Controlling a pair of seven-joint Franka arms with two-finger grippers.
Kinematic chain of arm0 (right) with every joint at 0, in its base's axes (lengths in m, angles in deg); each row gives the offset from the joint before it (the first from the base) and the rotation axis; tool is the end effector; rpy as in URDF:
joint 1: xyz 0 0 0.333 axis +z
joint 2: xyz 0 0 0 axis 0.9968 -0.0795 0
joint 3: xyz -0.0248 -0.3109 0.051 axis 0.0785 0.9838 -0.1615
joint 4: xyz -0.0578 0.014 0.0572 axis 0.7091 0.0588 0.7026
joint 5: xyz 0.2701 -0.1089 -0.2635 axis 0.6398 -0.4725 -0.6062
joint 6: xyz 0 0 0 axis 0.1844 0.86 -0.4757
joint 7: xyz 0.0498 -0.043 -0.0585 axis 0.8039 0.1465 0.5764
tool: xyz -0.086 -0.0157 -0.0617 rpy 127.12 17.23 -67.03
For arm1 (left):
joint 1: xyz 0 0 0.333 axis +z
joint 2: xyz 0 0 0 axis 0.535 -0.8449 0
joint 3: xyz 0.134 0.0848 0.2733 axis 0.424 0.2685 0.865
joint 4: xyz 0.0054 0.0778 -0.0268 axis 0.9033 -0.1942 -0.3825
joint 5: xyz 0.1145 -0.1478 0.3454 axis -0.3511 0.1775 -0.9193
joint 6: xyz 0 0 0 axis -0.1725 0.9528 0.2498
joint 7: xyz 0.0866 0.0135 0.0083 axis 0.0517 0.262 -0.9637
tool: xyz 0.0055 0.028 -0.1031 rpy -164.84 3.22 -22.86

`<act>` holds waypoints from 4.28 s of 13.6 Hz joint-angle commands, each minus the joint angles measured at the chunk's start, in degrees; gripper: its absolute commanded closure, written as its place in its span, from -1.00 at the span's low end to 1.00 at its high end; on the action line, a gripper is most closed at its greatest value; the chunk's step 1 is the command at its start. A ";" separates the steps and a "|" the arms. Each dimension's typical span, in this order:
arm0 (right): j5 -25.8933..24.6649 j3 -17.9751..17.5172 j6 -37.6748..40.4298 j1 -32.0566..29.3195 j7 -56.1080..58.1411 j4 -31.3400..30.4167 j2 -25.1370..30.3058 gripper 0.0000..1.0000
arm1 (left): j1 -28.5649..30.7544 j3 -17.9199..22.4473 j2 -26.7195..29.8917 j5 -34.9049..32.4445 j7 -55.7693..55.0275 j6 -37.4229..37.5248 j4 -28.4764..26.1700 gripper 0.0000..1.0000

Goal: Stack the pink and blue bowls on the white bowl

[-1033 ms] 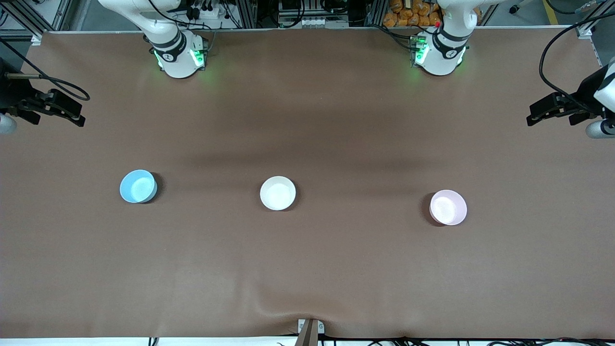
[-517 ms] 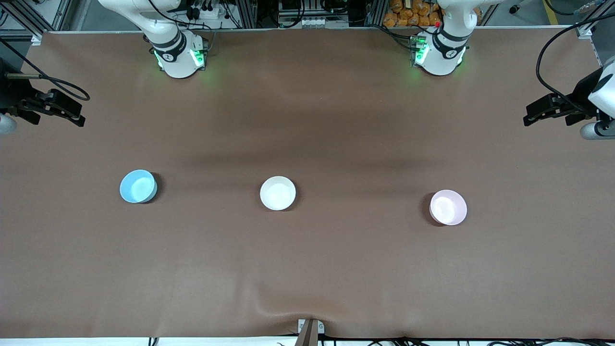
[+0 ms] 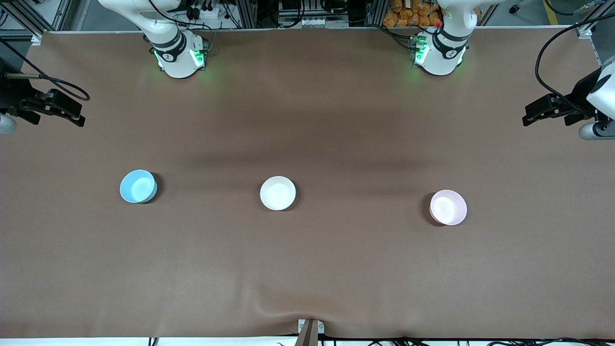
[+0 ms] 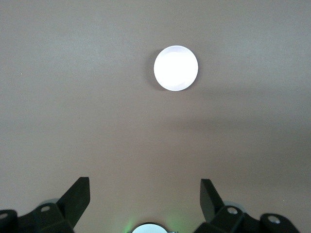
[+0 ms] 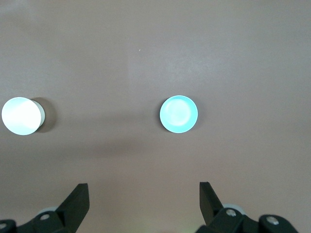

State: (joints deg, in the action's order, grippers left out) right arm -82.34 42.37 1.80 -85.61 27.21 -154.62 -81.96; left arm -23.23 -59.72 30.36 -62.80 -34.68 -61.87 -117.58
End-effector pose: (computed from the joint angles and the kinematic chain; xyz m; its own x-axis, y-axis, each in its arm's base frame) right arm 0.5478 0.0246 0.6577 0.9981 -0.0561 -0.0262 -0.0555 -0.9982 0.0215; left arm 0.5443 -0.0119 0.6103 0.9956 0.0140 -0.0927 0.0159 -0.9997 0.0194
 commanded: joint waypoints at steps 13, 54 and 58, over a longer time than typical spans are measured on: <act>-0.26 -0.58 0.53 -0.88 0.48 0.73 -0.15 -1.00 | 0.38 -0.22 0.64 0.78 1.06 0.15 -0.31 -1.00; -0.26 -0.58 0.53 -0.97 0.57 0.73 -0.15 -1.00 | 0.90 -0.93 -10.69 -0.01 0.97 -51.56 -32.80 -1.00; -0.18 -0.49 0.53 -0.97 0.57 0.73 -0.15 -1.00 | 1.17 -0.93 -17.01 -0.01 0.97 -60.83 -35.12 -0.91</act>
State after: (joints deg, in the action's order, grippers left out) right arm -82.34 42.40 1.80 -85.70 27.21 -154.62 -81.96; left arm -22.41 -60.55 15.23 -62.80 -34.68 -119.80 -152.68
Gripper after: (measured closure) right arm 0.000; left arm 0.004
